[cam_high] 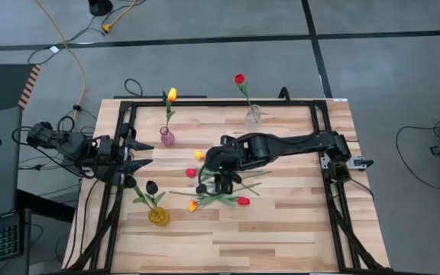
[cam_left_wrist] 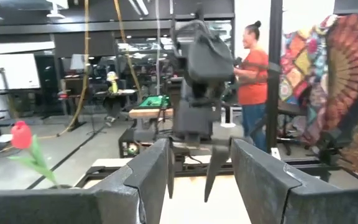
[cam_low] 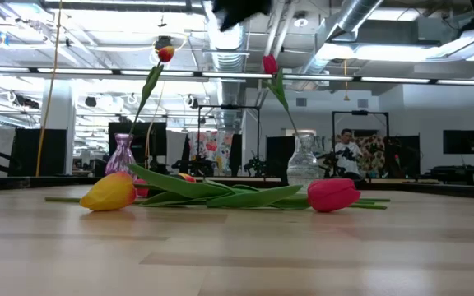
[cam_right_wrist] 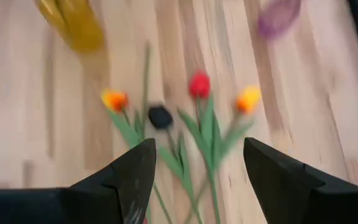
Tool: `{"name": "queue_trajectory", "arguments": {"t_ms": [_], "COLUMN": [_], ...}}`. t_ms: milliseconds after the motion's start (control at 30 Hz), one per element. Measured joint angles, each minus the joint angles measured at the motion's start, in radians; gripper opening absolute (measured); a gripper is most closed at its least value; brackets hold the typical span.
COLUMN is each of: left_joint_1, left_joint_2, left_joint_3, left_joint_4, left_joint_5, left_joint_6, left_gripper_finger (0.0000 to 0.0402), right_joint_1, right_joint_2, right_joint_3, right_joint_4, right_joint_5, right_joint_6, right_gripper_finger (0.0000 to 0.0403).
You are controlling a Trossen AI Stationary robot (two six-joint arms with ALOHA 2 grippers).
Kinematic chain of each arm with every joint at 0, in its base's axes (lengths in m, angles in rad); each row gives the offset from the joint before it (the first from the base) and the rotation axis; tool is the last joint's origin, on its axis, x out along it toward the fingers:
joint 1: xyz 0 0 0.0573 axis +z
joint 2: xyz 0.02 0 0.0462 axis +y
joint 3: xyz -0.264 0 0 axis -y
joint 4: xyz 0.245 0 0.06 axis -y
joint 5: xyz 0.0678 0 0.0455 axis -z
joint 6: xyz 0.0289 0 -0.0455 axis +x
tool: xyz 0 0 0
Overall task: Sort flowers into vase by color
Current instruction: Put the top yellow tulip into the purple vase
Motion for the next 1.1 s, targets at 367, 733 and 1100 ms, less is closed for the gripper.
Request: {"name": "queue_trajectory", "arguments": {"t_ms": [367, 733, 1100], "left_joint_1": [0.0, 0.015, 0.163], "left_joint_2": [0.011, 0.137, 0.277], "left_joint_3": [-0.001, -0.001, -0.001], "left_joint_4": [-0.115, -0.151, -0.054], "left_joint_5": [-0.124, -0.202, -0.182], "left_joint_6": [-0.049, -0.027, 0.01], "left_gripper_finger": [0.0164, 0.0164, 0.0164], "right_joint_1": [0.009, 0.068, 0.03], "right_joint_2": [0.012, 0.014, 0.015], "right_joint_3": [-0.28, -0.51, -0.595], "right_joint_4": [0.021, 0.218, 0.388], "right_joint_5": [0.002, -0.063, -0.064], "right_joint_6": [0.069, 0.097, 0.044], "right_gripper_finger": [0.027, 0.027, 0.027]}}
